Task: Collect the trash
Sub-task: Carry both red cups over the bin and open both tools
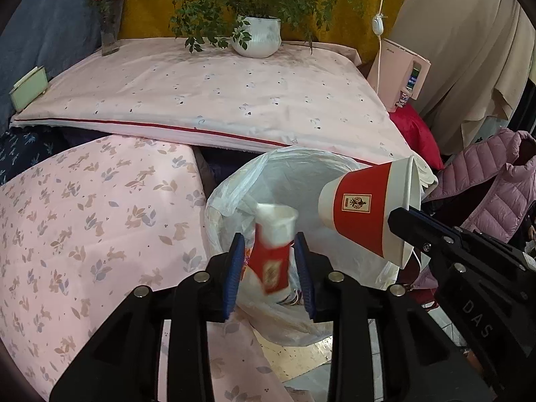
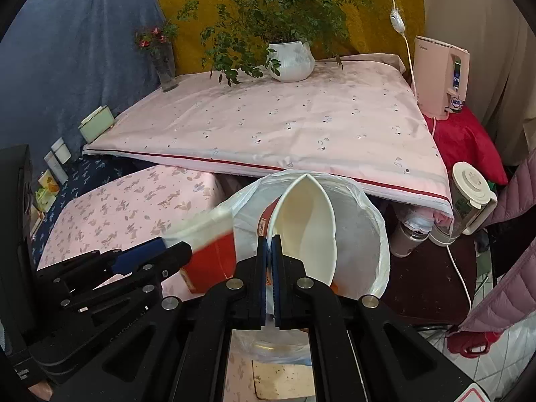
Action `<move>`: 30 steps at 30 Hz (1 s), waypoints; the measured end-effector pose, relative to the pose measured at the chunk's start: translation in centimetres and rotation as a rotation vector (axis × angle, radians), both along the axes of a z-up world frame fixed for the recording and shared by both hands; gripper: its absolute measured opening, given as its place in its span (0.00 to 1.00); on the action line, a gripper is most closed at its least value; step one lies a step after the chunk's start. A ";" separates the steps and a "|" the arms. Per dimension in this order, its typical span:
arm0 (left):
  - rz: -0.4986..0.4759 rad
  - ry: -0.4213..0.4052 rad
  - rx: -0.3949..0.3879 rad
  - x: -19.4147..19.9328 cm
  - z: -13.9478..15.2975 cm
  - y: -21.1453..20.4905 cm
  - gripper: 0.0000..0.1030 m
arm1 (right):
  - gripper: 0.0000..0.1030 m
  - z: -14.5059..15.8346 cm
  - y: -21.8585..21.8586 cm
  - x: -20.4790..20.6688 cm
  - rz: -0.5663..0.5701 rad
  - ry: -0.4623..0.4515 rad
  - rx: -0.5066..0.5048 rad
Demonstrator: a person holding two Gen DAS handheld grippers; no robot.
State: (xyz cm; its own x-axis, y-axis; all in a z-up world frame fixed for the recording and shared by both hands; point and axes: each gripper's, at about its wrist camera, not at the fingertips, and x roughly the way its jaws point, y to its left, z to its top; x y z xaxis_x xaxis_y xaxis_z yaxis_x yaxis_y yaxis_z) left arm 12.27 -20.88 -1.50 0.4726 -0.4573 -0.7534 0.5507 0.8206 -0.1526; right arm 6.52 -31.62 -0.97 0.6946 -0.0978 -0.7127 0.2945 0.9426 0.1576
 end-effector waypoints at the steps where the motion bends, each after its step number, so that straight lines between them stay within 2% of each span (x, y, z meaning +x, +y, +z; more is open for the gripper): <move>1: 0.007 0.002 0.004 0.0 -0.1 -0.1 0.43 | 0.03 -0.1 -0.2 0.1 -0.003 0.003 0.000; 3: 0.026 0.003 0.002 0.1 -0.2 -0.1 0.49 | 0.03 -0.3 -0.5 0.3 -0.006 0.008 0.000; 15: 0.086 0.009 0.011 0.9 -0.7 1.9 0.50 | 0.03 -1.1 0.0 1.7 0.020 0.028 -0.001; 23: 0.133 0.009 0.013 1.3 -0.9 3.5 0.56 | 0.04 -1.0 1.3 2.7 0.045 0.037 -0.019; 25: 0.145 0.003 0.014 1.3 -0.8 4.0 0.60 | 0.04 -0.8 1.6 2.8 0.047 0.033 -0.022; 30: 0.173 0.007 0.004 1.3 -0.5 5.3 0.61 | 0.06 -0.5 2.4 3.1 0.061 0.033 -0.034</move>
State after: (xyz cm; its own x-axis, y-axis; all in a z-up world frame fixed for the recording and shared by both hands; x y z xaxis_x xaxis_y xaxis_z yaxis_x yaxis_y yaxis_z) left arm 13.56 -15.61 -2.04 0.5390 -0.3668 -0.7582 0.4003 0.9036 -0.1525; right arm 9.62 -29.26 -1.43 0.6761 -0.0809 -0.7324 0.2412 0.9635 0.1163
